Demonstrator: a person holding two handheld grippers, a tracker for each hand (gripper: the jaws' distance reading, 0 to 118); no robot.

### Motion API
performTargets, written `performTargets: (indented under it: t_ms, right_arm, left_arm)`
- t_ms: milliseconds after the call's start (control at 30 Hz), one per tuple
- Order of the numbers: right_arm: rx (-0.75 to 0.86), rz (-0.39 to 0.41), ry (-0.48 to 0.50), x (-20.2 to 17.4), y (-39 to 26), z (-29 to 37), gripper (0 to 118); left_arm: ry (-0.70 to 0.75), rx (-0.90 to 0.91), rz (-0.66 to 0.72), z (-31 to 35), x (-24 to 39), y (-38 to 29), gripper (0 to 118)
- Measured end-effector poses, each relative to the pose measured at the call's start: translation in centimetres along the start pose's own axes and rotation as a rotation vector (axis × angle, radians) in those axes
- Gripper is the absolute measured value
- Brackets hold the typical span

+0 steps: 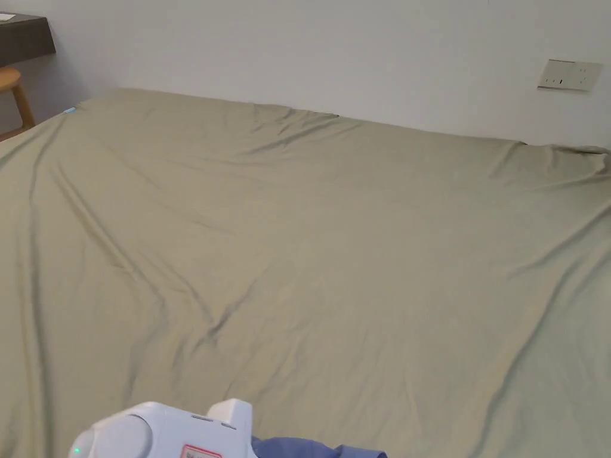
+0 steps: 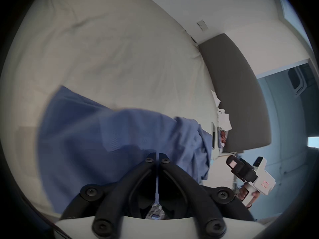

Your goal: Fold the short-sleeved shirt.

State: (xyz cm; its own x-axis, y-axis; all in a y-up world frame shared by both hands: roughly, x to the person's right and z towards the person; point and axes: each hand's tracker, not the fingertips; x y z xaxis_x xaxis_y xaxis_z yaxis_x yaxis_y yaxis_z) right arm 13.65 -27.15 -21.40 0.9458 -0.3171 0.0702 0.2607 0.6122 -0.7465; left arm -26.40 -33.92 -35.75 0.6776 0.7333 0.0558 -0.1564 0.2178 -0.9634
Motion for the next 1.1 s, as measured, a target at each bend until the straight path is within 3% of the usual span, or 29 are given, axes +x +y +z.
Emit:
performTargets:
  t_ms: [167,333,500,633,667,733,800,833,1100]
  right_arm:
    - [-0.009,0.003,-0.003,-0.1,-0.2,0.1,2]
    - [-0.015,-0.004,0.001,-0.1,-0.2,0.0,2]
    - [-0.017,0.025,0.003,-0.8,0.1,-0.2,2]
    - [-0.020,0.031,0.031,-1.3,0.3,-0.5,2]
    - [-0.020,0.034,0.035,-1.5,0.3,-0.6,2]
    - [-0.026,0.044,0.039,-2.0,0.2,-0.9,2]
    - [-0.036,0.055,0.044,-2.4,0.1,-1.1,2]
    - [-0.042,0.062,0.048,-2.7,0.1,-1.2,2]
    - [-0.061,0.104,0.067,-4.1,0.3,-1.5,2]
  left_arm:
    - [0.016,-0.084,-0.043,-5.5,1.3,-1.0,2]
    - [-0.054,-0.056,-0.011,-5.3,2.2,-1.6,2]
    - [-0.172,0.118,-0.043,2.7,2.5,-2.5,2]
    - [-0.112,0.302,-0.064,9.7,-1.1,-3.0,3]
    - [-0.084,0.341,-0.044,10.9,-2.5,-3.0,6]
    - [-0.023,0.388,0.023,12.5,-5.2,-3.0,49]
    - [-0.005,0.386,0.066,13.0,-7.0,-2.8,103]
    - [-0.009,0.374,0.070,12.9,-7.5,-2.7,115]
    - [-0.053,0.134,0.117,8.1,-11.0,-0.8,118]
